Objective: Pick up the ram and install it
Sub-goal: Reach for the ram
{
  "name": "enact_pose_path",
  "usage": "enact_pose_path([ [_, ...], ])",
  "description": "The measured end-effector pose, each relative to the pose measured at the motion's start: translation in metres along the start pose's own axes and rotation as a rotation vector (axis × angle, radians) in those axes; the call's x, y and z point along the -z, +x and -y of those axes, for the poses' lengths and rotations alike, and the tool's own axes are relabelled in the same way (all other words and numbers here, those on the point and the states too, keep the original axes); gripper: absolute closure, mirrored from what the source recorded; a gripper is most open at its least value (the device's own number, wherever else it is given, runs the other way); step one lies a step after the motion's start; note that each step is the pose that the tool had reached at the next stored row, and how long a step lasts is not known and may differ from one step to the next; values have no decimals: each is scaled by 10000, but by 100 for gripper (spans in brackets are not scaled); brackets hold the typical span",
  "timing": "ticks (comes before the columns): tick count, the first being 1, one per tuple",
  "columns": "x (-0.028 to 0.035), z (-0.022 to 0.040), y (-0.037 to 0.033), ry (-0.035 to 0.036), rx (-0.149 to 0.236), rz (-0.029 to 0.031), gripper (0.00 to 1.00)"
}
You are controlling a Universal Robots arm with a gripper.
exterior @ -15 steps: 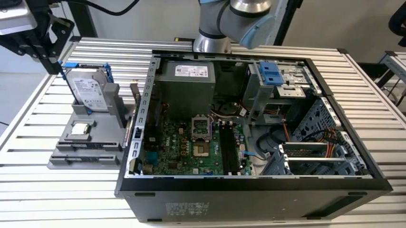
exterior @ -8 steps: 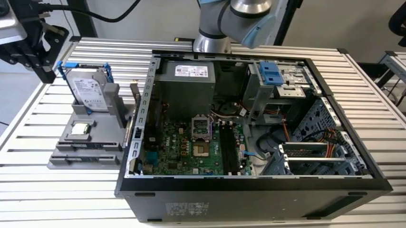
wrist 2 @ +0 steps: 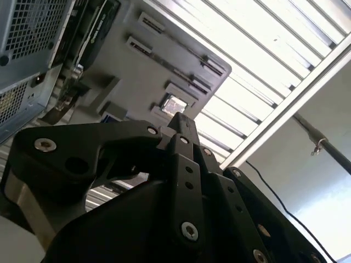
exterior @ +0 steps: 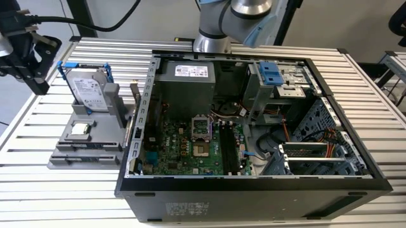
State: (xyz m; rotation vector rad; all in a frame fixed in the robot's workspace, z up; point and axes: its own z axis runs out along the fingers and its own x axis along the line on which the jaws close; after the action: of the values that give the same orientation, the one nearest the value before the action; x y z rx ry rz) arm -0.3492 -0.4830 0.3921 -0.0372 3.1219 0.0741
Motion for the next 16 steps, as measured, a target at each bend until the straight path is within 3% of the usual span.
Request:
enact_pose_path([
  [3, 2, 80, 2, 0, -34, 1, 100],
  [16, 3, 86, 2, 1, -39, 2, 100],
])
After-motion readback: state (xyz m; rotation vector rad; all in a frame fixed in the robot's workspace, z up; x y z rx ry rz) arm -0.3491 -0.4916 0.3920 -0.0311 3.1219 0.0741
